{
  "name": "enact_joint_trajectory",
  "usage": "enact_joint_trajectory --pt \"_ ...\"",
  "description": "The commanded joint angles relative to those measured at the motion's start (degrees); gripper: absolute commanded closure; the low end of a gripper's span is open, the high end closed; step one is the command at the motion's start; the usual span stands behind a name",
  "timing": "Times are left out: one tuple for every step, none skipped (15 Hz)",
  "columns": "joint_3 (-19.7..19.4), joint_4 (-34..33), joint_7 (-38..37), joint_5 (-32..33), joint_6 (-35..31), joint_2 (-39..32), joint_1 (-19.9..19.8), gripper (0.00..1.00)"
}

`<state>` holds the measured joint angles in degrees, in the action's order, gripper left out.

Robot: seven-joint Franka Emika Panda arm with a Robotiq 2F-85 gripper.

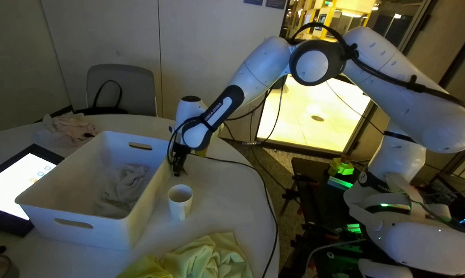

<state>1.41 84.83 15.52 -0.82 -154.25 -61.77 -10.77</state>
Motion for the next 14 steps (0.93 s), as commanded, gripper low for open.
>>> enact_joint_trajectory --pt "-2.03 -0.33 -0.98 2.55 0.33 -0.68 1.33 0.51" --pt "-2.11 -0.11 -0.86 2.78 0.64 -0.53 1.39 0.50" --pt "-2.18 0.09 -0.81 2.92 0.79 -0.42 1.44 0.50" --pt "-2.47 0.21 -0.87 3.15 0.89 -0.43 1.63 0.51" --pt "-2.80 0.24 -1.09 3.39 0.93 -0.44 1.90 0.53" --pt "-2.88 0.36 -1.10 3.51 1.09 -0.36 1.92 0.52" --pt "-3.09 0.43 -1.27 3.68 1.26 -0.32 2.08 0.53" --pt "-3.28 0.74 -1.35 3.84 1.37 -0.10 2.20 0.53" --pt "-3.56 0.79 -1.50 3.98 1.42 -0.09 2.37 0.53" --pt "-3.85 0.98 -1.60 4.11 1.53 0.03 2.53 0.53" --pt "-4.16 1.22 -1.79 4.21 1.56 0.19 2.70 0.58" --pt "-4.30 1.40 -1.83 4.25 1.70 0.30 2.75 0.77" --pt "-4.60 1.70 -2.02 4.36 2.01 0.59 2.97 0.81" --pt "-4.72 1.93 -2.18 4.38 2.34 0.82 3.11 0.86"
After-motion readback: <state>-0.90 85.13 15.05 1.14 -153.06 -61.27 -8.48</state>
